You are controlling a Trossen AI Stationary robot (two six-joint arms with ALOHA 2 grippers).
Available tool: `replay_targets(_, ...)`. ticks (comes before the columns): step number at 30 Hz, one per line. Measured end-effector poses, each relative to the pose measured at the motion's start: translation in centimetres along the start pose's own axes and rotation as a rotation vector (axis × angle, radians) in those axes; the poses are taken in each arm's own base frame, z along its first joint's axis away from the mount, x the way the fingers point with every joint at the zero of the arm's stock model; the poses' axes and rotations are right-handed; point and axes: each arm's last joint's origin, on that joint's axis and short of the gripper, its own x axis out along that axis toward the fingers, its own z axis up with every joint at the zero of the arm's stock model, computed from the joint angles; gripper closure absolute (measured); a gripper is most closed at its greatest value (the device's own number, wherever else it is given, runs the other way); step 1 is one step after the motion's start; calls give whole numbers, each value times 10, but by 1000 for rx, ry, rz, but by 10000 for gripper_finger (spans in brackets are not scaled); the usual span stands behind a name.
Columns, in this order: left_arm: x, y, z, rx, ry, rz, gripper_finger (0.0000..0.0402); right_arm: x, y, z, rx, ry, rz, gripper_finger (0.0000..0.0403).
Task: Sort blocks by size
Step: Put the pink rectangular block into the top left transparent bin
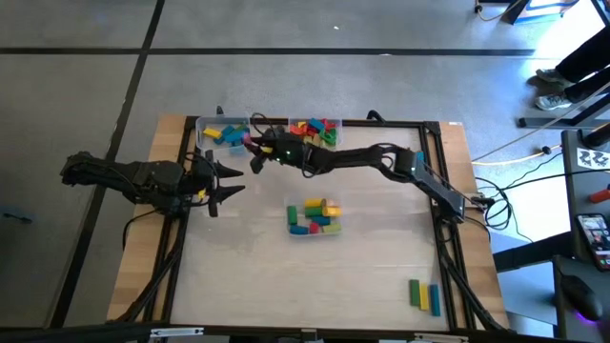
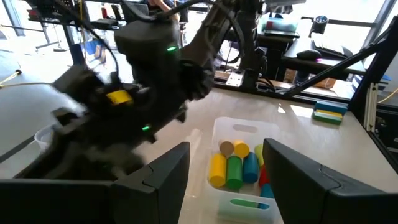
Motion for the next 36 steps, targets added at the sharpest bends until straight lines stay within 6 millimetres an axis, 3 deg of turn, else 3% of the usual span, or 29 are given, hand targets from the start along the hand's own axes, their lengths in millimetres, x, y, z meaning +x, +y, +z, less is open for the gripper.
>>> replay_targets(14, 0, 0, -1, 3, 6, 1, 203, 63, -27, 1, 3, -165, -4, 283)
replay_targets(20, 0, 0, -1, 3, 7, 1, 203, 70, -38, -2, 9, -185, -24, 282)
replay_targets(28, 0, 0, -1, 6, 7, 1, 203, 71, -40, -6, 10, -180, -47, 274)
replay_targets(36, 0, 0, -1, 6, 7, 1, 203, 71, -39, -6, 11, -181, -50, 185)
